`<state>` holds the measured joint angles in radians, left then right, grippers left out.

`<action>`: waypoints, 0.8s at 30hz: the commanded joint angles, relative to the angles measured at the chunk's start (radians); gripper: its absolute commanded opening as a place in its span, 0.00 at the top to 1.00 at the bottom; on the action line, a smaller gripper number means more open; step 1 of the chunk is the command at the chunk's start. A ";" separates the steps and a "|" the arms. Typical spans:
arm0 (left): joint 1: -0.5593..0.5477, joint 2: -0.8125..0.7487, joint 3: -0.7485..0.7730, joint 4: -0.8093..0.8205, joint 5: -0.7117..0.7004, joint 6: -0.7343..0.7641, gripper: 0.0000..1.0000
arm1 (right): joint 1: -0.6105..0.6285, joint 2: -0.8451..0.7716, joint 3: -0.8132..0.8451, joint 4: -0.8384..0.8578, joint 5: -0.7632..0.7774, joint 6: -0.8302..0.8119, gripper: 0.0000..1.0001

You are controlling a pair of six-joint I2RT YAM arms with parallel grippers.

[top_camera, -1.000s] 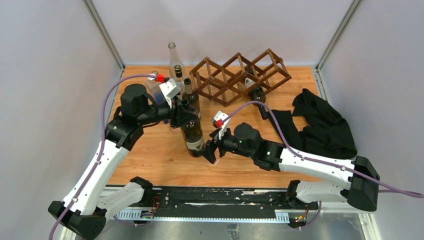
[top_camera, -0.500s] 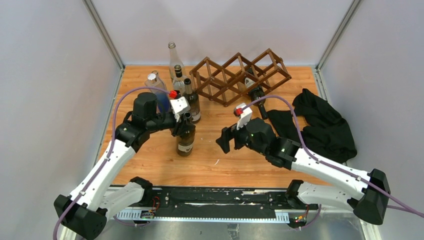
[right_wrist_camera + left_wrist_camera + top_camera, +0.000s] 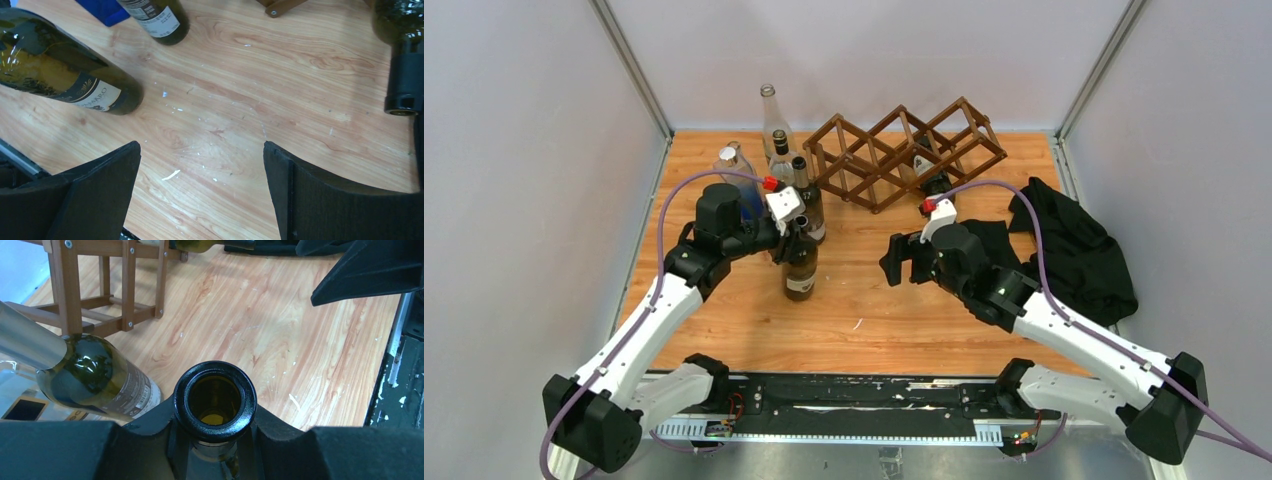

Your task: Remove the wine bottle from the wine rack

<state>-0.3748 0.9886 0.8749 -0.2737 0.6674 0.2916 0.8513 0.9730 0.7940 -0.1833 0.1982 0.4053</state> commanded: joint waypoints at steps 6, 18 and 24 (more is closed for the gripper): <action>0.029 0.009 -0.037 0.134 0.008 -0.024 1.00 | -0.085 -0.014 0.002 -0.039 0.096 0.033 0.03; 0.062 -0.057 -0.052 -0.025 -0.045 0.000 0.05 | -0.363 0.130 0.147 -0.114 0.011 -0.016 0.00; 0.062 -0.096 -0.041 -0.067 -0.036 -0.032 0.04 | -0.461 0.253 0.195 -0.075 0.007 -0.060 0.00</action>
<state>-0.3172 0.9188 0.8223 -0.2989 0.6353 0.2783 0.4416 1.1660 0.9489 -0.2623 0.2138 0.3923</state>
